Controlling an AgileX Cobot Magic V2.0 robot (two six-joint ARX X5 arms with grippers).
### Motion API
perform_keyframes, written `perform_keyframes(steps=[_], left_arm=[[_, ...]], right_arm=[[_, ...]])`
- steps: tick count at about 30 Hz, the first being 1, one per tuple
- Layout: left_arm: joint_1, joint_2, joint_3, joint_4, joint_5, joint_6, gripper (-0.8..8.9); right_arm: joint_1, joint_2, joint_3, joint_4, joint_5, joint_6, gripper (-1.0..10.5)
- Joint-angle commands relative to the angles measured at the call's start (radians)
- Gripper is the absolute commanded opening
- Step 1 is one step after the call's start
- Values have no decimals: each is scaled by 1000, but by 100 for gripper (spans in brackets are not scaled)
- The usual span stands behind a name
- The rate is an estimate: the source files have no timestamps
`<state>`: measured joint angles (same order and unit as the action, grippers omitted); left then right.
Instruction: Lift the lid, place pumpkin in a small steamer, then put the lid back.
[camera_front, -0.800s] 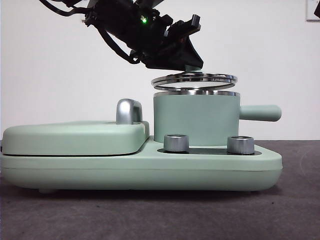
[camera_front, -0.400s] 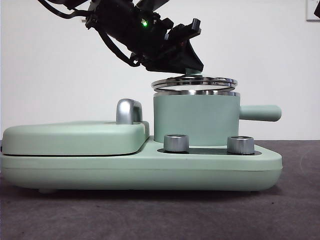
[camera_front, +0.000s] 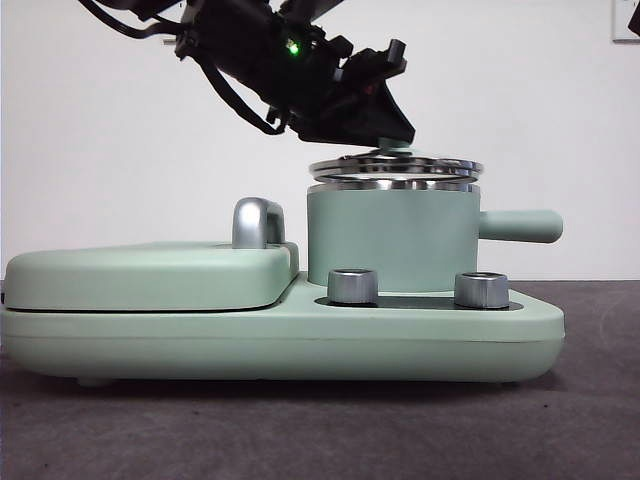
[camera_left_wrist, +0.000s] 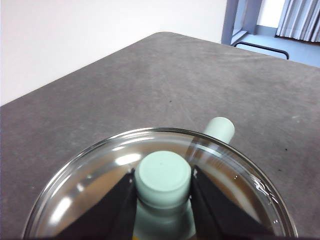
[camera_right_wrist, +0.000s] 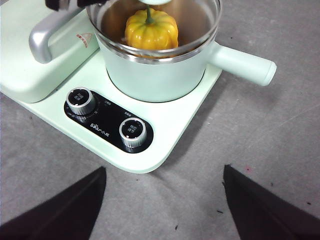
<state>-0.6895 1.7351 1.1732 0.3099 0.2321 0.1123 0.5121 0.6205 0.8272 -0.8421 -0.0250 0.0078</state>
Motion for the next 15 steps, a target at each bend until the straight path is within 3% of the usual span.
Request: perform_keyframes(steps=[1,15], left_arm=[[-16,29,30,28,5,10,9],[-17,26,30,29,-27,21,9]], right_arm=[[6,5,5,3,3,3,360],[6,5,5,2,3,3,360]])
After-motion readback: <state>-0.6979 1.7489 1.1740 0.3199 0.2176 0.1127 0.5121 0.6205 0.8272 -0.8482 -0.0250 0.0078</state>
